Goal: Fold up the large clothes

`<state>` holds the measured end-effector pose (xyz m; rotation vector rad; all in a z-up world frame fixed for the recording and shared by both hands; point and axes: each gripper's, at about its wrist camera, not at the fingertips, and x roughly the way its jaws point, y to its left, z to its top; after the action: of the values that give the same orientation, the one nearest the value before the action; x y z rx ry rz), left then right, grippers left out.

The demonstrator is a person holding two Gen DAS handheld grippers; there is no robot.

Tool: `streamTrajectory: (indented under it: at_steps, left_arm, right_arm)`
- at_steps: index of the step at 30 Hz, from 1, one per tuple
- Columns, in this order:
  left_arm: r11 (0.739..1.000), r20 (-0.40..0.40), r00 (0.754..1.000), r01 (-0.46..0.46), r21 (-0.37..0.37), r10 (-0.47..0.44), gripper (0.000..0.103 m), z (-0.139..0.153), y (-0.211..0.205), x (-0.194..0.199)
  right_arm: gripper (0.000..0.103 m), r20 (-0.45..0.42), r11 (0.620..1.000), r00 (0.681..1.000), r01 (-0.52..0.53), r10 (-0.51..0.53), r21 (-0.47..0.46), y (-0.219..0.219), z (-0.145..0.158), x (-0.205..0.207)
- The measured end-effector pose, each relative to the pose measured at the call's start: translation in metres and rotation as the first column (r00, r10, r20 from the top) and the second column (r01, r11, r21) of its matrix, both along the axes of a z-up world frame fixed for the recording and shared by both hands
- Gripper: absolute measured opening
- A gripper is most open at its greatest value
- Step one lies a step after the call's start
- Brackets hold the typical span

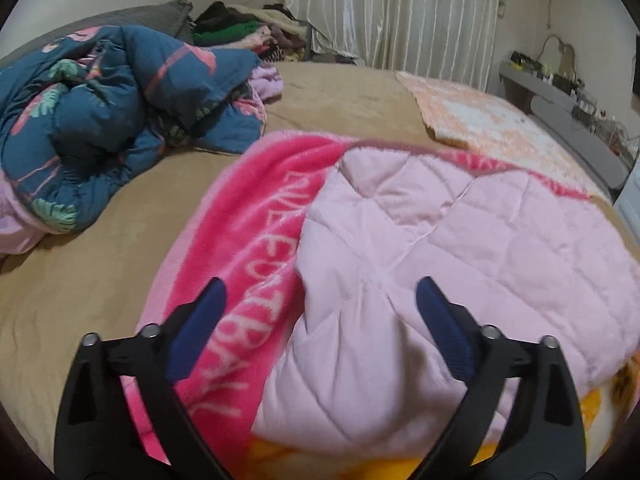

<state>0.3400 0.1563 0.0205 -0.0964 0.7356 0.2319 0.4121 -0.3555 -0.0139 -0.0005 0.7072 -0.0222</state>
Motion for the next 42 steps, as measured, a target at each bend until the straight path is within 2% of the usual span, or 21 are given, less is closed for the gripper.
streamTrajectory:
  at_steps: [3,9,13,21,29,42]
  left_arm:
    - [1.0,0.039,0.999,0.008,-0.025,-0.007,0.094,0.02,-0.006,-0.024]
    - [0.999,0.075,0.997,0.038,-0.024,-0.036,0.094,0.041,-0.024,-0.062]
    - [0.998,0.097,0.994,0.055,-0.019,-0.053,0.094,0.047,-0.036,-0.086]
    - [0.995,0.08,0.992,0.101,-0.021,-0.099,0.094,0.042,-0.057,-0.113]
    - [0.992,0.043,0.992,0.121,-0.042,-0.119,0.094,0.023,-0.069,-0.125]
    - [0.988,-0.057,0.992,0.105,-0.109,-0.112,0.094,-0.024,-0.074,-0.112]
  right_arm:
    - [0.099,0.04,0.998,0.999,-0.039,0.037,0.043,0.001,0.017,-0.027]
    - [0.099,0.097,0.988,0.992,-0.093,0.081,0.126,0.004,0.043,-0.073]
    - [0.099,0.131,0.984,0.986,-0.117,0.1,0.135,0.007,0.056,-0.098]
    - [0.099,0.15,0.979,0.983,-0.131,0.107,0.159,0.005,0.065,-0.134]
    - [0.099,0.11,0.976,0.989,-0.114,0.095,0.186,0.001,0.045,-0.147]
    - [0.099,0.0,0.977,0.998,-0.069,0.07,0.201,0.003,-0.007,-0.137]
